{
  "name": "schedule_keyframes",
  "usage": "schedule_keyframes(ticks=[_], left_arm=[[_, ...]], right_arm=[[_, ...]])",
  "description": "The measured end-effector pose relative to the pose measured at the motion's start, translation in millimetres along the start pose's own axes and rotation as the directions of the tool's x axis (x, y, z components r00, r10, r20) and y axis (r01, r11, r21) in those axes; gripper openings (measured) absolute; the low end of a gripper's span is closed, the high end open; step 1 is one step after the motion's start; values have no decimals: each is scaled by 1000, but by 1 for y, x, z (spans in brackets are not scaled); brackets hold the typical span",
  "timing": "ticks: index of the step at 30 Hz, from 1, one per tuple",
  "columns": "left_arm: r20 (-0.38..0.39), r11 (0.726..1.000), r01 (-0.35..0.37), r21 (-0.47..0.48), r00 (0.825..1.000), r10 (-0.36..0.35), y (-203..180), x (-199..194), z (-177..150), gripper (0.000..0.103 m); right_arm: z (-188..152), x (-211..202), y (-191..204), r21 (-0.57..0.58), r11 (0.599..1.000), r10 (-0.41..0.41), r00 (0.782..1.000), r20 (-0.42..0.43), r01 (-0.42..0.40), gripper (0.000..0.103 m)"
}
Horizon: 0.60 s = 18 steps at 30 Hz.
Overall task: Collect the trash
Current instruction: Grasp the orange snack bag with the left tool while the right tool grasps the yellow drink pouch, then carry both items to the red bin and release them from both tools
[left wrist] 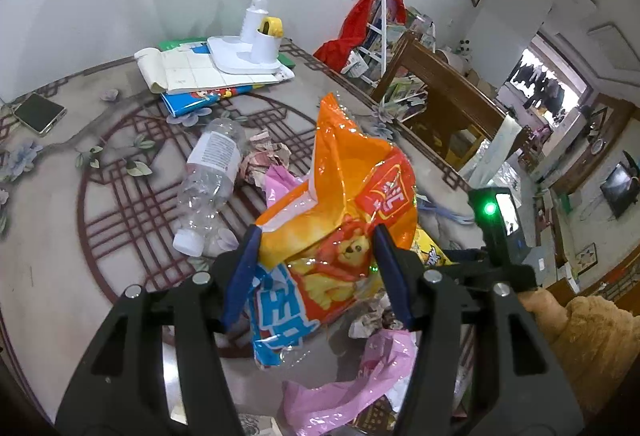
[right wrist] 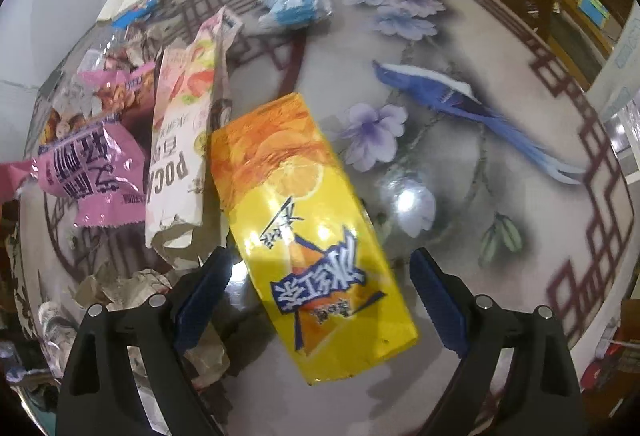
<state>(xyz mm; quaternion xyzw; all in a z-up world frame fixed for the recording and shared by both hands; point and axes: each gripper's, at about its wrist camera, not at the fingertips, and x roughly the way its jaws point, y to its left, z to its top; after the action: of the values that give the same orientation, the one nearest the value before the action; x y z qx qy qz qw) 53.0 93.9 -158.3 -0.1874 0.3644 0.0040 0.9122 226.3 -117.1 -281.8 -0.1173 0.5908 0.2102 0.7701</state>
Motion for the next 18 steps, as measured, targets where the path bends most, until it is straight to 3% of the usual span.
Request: schedule_keyframes(ticks=[1, 10, 18], left_arm=[[2, 1000, -1, -3, 1000, 1, 0, 0, 1, 55], [39, 1000, -9, -1, 999, 9, -3, -13, 4, 55], [90, 999, 27, 27, 996, -29, -25, -33, 10, 55]], right_arm=[[-1, 1, 1, -3, 1000, -18, 1000, 5, 18, 73], [-20, -31, 0, 123, 992, -1, 993, 115, -13, 64], [-56, -118, 3, 232, 966, 41, 954, 298, -114, 59]])
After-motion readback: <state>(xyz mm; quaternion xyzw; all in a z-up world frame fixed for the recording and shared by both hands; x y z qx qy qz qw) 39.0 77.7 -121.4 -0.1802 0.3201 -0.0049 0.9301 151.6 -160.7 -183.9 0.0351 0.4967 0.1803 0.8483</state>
